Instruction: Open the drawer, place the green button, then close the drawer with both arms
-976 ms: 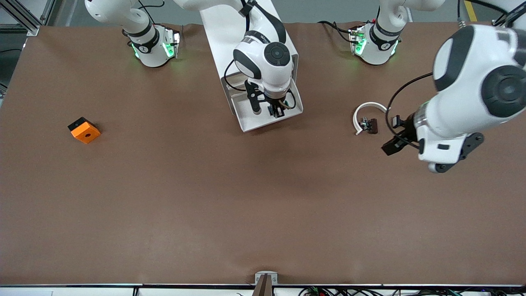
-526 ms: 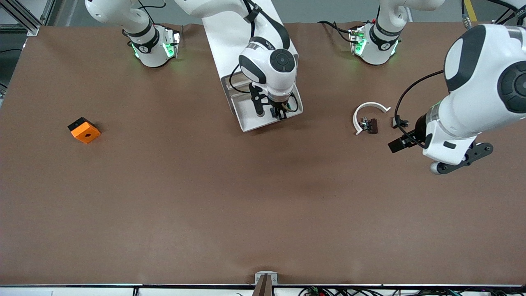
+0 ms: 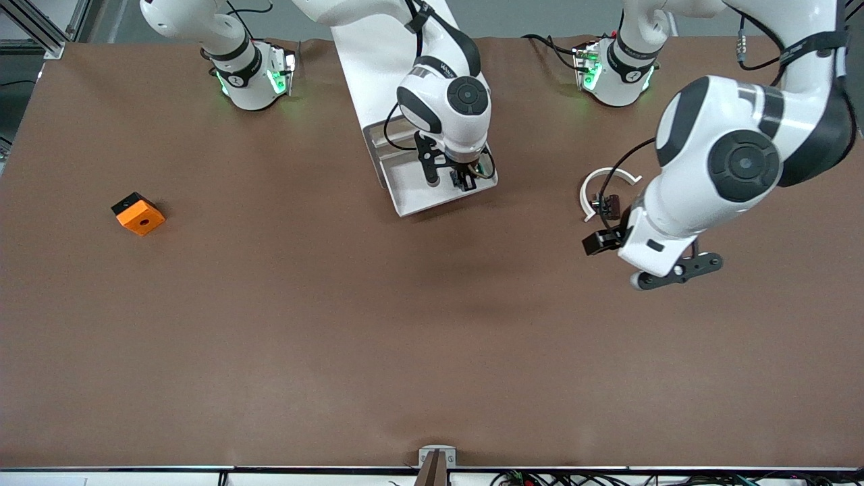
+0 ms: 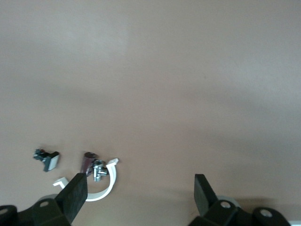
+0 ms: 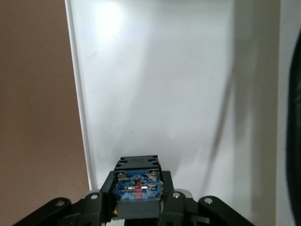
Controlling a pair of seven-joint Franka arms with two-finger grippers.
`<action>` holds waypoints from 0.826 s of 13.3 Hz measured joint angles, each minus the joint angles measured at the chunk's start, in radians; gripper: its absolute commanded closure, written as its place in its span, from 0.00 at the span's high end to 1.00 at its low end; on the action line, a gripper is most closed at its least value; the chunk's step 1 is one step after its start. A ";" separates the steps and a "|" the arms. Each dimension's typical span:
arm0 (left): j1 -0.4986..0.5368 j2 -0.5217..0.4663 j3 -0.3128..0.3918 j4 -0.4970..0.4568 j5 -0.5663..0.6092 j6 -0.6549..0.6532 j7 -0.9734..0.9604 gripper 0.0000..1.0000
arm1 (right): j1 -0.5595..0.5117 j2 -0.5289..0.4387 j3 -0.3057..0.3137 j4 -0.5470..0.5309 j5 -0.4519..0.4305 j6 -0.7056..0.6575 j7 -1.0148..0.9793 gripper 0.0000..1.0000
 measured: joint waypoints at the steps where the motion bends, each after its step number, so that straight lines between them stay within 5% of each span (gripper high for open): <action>1: -0.001 -0.002 -0.016 -0.032 0.000 0.034 0.000 1.00 | 0.002 0.000 0.000 0.000 0.000 0.000 0.000 0.81; 2: -0.002 -0.003 -0.030 -0.064 0.000 0.070 0.000 1.00 | 0.004 0.000 0.000 0.000 0.000 0.000 0.000 1.00; 7: -0.003 -0.005 -0.088 -0.216 0.001 0.259 -0.001 1.00 | 0.011 0.000 -0.002 0.028 0.000 -0.013 -0.044 1.00; 11: -0.033 0.006 -0.102 -0.298 0.000 0.365 -0.008 1.00 | -0.027 0.000 -0.017 0.114 0.011 -0.149 -0.298 1.00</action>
